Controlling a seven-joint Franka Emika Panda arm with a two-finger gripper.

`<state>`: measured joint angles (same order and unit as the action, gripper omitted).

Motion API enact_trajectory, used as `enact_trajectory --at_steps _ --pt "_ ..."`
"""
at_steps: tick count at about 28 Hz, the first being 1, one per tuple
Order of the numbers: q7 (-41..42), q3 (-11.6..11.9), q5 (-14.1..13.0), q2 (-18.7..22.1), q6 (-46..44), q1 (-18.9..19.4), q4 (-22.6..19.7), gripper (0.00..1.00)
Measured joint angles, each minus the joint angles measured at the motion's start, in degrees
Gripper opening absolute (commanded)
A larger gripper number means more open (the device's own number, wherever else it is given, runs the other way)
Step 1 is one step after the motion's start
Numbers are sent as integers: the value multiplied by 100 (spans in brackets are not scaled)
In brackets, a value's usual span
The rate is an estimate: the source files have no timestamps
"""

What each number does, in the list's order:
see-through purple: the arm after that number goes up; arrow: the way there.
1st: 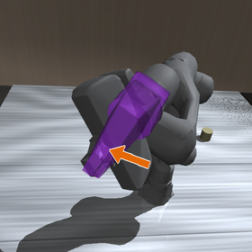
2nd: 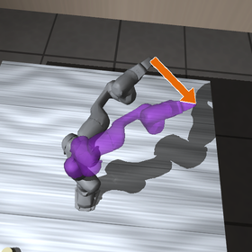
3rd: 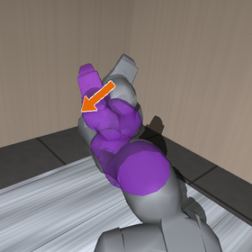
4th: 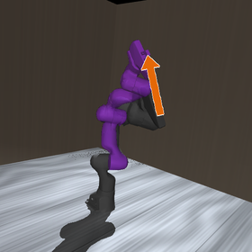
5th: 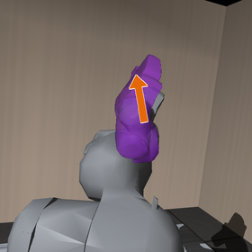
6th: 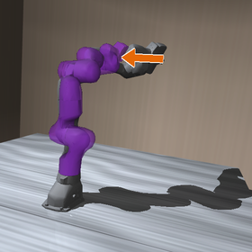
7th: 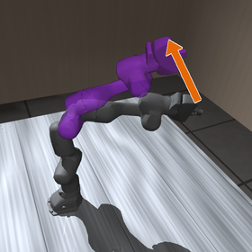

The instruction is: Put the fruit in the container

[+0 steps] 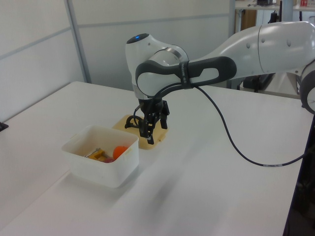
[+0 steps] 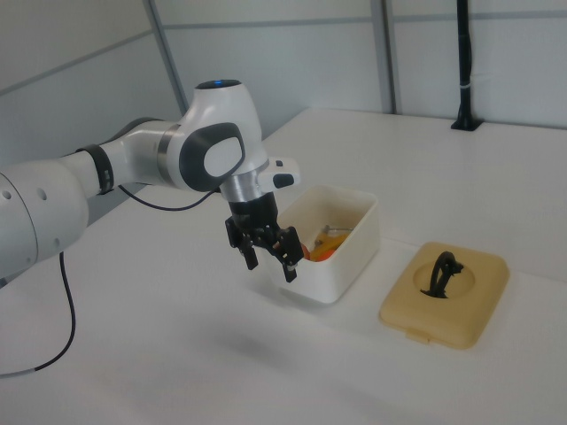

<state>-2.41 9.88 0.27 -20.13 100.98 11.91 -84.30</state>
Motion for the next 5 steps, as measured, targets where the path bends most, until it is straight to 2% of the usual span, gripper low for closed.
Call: enact_trajectory --at_steps 5 --pt "78 4 7 1 -172 -135 16 100"
